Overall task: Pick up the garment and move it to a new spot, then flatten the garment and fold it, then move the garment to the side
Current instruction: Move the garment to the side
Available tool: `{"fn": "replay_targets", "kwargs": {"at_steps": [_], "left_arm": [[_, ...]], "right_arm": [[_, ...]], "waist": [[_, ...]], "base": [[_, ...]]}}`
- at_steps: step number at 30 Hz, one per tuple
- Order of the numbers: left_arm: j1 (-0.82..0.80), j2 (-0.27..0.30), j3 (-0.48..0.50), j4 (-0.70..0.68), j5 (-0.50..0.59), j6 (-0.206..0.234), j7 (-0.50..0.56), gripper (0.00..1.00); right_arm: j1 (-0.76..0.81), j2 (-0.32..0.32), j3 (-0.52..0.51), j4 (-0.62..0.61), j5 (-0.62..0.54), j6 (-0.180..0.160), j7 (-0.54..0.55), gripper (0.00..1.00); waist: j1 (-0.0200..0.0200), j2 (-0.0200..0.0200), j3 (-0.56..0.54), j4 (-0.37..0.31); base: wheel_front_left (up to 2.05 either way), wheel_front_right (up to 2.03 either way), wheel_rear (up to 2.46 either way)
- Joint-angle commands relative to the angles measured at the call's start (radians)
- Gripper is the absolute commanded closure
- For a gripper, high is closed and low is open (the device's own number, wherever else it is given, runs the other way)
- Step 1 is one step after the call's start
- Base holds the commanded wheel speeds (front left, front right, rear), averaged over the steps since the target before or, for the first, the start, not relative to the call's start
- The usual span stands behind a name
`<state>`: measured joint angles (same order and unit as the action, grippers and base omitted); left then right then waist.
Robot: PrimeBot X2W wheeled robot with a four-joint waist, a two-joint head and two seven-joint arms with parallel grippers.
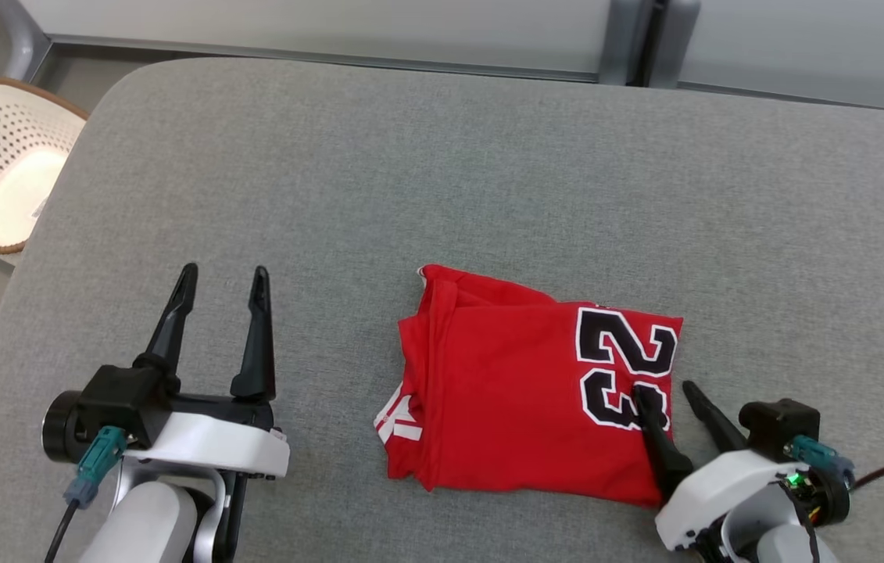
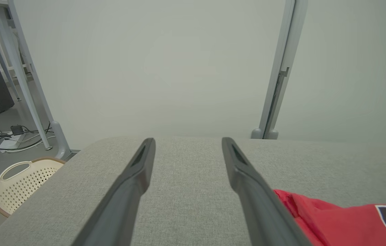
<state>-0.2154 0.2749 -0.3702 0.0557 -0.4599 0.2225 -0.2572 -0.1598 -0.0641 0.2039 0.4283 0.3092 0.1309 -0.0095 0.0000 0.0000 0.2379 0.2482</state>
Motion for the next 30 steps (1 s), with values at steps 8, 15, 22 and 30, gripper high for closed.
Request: {"fn": "replay_targets", "kwargs": {"at_steps": [8,15,22,30], "left_arm": [[-0.019,-0.021,0.049,-0.009,0.044,-0.037,-0.009,0.0],[-0.007,-0.043,0.099,-0.03,0.093,-0.076,-0.009,0.0],[0.014,-0.035,0.131,-0.051,0.143,-0.107,-0.008,0.0],[-0.015,-0.023,0.12,-0.083,0.174,-0.139,-0.008,0.0]], "right_arm": [[-0.026,-0.016,0.048,0.098,0.028,-0.001,-0.056,1.0],[-0.034,-0.099,0.049,0.053,0.011,-0.002,-0.111,1.0],[-0.029,-0.174,0.038,-0.037,-0.018,-0.001,-0.105,1.0],[-0.111,-0.28,-0.004,-0.108,-0.029,-0.001,-0.073,1.0]], "waist": [[0.0,0.0,0.011,0.011],[0.0,0.0,0.007,-0.011],[0.0,0.0,0.019,-0.119],[0.0,0.0,0.067,-0.319]], "base": [[0.0,0.0,0.0],[0.0,0.0,0.0],[0.0,0.0,0.0],[0.0,0.0,0.0]]}}
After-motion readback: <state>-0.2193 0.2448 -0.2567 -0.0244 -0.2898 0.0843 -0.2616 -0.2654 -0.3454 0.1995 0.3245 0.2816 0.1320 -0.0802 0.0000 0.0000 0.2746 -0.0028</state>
